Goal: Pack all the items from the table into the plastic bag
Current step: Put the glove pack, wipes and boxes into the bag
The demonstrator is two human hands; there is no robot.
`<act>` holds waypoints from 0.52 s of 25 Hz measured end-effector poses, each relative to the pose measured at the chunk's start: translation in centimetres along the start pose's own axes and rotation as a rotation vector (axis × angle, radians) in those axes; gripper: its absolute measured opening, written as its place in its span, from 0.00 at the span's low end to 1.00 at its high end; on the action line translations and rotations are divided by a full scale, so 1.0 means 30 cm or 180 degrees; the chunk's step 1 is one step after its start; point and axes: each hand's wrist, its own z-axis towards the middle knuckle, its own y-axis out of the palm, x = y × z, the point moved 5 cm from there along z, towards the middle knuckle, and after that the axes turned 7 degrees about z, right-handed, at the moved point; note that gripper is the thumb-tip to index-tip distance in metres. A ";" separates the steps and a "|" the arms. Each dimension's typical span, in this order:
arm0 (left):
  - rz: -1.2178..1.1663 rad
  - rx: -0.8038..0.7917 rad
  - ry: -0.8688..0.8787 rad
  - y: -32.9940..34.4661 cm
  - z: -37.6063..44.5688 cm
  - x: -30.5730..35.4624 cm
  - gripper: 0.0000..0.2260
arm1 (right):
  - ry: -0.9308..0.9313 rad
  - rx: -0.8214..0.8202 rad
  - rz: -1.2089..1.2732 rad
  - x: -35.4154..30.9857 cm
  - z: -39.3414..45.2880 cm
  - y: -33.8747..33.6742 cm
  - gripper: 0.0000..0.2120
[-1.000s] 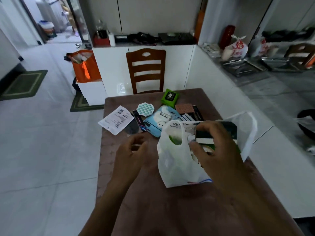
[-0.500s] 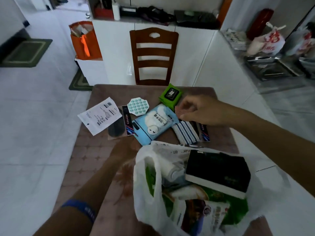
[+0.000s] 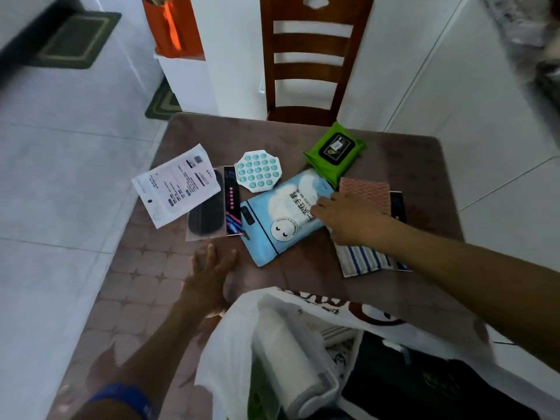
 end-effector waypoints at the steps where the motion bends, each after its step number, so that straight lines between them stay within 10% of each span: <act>1: 0.0118 -0.0125 0.0027 0.009 0.003 0.004 0.49 | -0.0036 0.0056 -0.0292 -0.018 0.029 0.040 0.27; 8: 0.0307 -0.0200 0.0021 0.043 0.026 -0.008 0.52 | -0.0312 0.0851 -0.1033 -0.072 0.138 0.122 0.08; 13: 0.0351 -0.0206 0.0033 0.043 0.033 -0.013 0.51 | -0.0468 0.1518 0.0210 -0.053 0.034 -0.057 0.08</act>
